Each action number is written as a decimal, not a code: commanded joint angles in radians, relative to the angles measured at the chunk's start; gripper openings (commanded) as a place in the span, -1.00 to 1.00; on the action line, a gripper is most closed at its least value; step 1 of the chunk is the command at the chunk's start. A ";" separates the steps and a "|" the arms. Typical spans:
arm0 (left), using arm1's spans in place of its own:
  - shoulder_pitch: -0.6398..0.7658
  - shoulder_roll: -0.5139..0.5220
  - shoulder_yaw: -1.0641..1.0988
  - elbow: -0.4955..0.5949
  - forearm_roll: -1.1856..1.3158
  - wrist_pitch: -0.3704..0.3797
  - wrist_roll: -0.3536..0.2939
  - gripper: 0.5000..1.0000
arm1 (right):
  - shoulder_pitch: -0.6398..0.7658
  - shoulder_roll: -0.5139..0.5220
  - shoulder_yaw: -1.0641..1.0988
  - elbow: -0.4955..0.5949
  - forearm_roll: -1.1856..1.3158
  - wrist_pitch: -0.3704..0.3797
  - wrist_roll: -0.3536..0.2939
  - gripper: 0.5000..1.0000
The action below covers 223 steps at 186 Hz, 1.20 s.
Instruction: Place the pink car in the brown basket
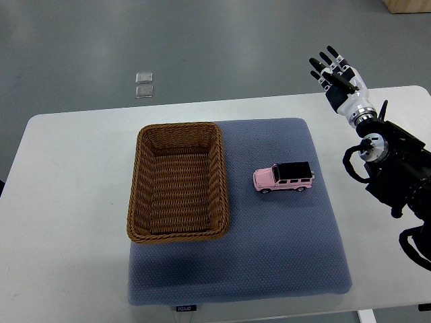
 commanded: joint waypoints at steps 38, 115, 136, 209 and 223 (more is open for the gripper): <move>-0.005 0.000 0.006 0.000 0.000 0.005 -0.002 1.00 | 0.000 0.000 0.000 0.000 0.000 -0.002 0.000 0.64; 0.000 0.000 0.010 0.001 0.002 0.005 -0.002 1.00 | -0.002 0.000 0.000 0.000 0.005 -0.019 0.001 0.64; 0.000 0.000 0.009 0.001 0.002 0.005 -0.002 1.00 | -0.003 0.000 0.000 0.000 0.005 -0.021 0.001 0.64; 0.000 0.000 0.009 0.001 0.002 0.005 -0.002 1.00 | -0.006 0.000 0.000 0.017 0.008 -0.042 0.001 0.64; 0.001 0.000 0.009 0.001 0.002 0.005 -0.002 1.00 | -0.003 0.000 0.002 0.017 0.008 -0.053 0.001 0.64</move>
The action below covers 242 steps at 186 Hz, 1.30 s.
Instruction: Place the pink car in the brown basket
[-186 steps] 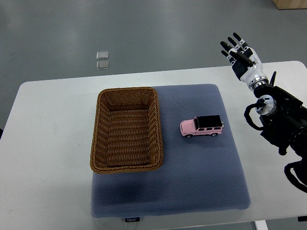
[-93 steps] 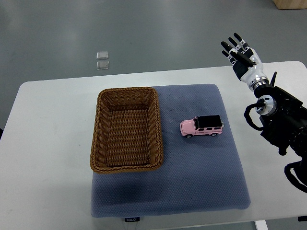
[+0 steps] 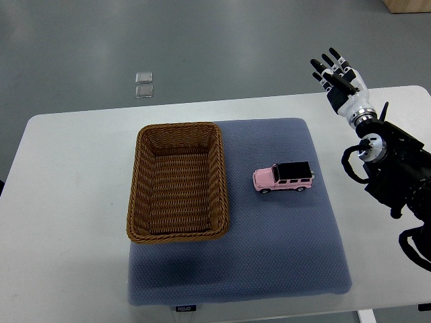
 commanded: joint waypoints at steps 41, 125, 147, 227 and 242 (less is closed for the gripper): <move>0.003 0.000 0.000 0.000 -0.001 0.000 0.000 1.00 | 0.003 0.000 0.001 0.114 0.000 -0.072 0.002 0.64; 0.003 0.000 0.000 0.000 0.000 0.000 0.000 1.00 | 0.058 -0.123 -0.021 0.364 -0.294 -0.204 0.041 0.64; 0.003 0.000 0.000 0.000 0.000 0.000 0.000 1.00 | 0.084 -0.210 -0.021 0.381 -0.537 -0.190 0.040 0.64; 0.003 0.000 0.000 0.000 -0.001 0.000 0.000 1.00 | 0.186 -0.568 -0.099 0.806 -1.339 -0.065 0.021 0.64; 0.003 0.000 0.000 0.000 0.000 0.000 0.000 1.00 | 0.244 -0.629 -0.188 0.895 -1.417 -0.028 -0.038 0.64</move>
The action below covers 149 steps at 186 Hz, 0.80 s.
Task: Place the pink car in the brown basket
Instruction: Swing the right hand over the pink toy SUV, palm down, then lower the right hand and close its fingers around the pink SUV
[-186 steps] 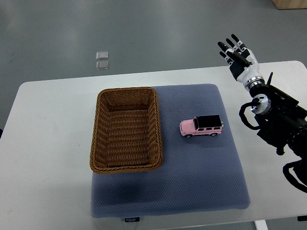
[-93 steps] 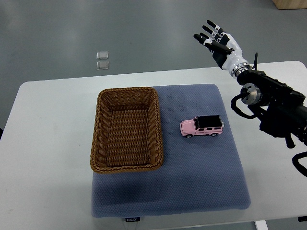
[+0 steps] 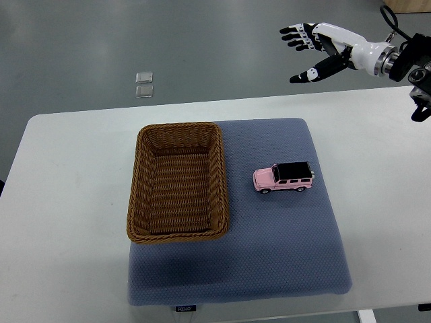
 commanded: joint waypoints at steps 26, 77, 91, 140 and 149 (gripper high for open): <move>0.000 0.000 0.000 0.000 -0.001 0.000 0.000 1.00 | 0.129 -0.146 -0.300 0.236 -0.139 0.096 -0.134 0.64; 0.000 0.000 0.000 0.000 -0.001 0.000 0.000 1.00 | 0.166 -0.120 -0.461 0.302 -0.140 0.076 -0.229 0.63; 0.000 0.000 0.000 0.000 0.000 -0.001 0.000 1.00 | 0.160 -0.100 -0.461 0.302 -0.139 0.075 -0.246 0.63; 0.000 0.000 0.000 0.000 0.000 0.000 0.000 1.00 | 0.091 -0.015 -0.460 0.302 -0.139 0.027 -0.315 0.63; 0.000 0.000 0.001 0.000 0.000 -0.001 0.000 1.00 | 0.077 -0.003 -0.460 0.302 -0.137 0.007 -0.321 0.63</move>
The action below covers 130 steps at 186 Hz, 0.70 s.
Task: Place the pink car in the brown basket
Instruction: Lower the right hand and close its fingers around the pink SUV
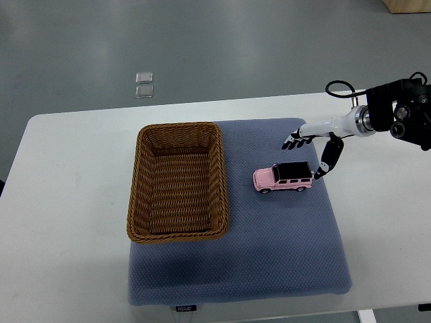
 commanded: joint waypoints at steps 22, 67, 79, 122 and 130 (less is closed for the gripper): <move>0.000 0.000 0.000 0.000 -0.001 0.000 0.000 1.00 | -0.057 0.048 0.001 -0.002 0.001 -0.054 -0.030 0.63; 0.000 0.000 0.000 0.000 0.001 0.000 0.000 1.00 | -0.061 0.067 0.001 -0.005 -0.002 -0.072 -0.030 0.51; 0.000 0.000 0.000 0.000 -0.001 0.000 0.000 1.00 | -0.061 0.074 0.001 -0.006 -0.005 -0.073 -0.030 0.33; 0.000 0.000 0.000 0.000 0.001 0.000 0.000 1.00 | -0.077 0.087 0.000 -0.012 -0.034 -0.073 -0.047 -0.21; -0.001 0.000 0.000 0.000 0.001 0.000 0.000 1.00 | -0.080 0.087 0.000 -0.012 -0.035 -0.073 -0.047 -0.28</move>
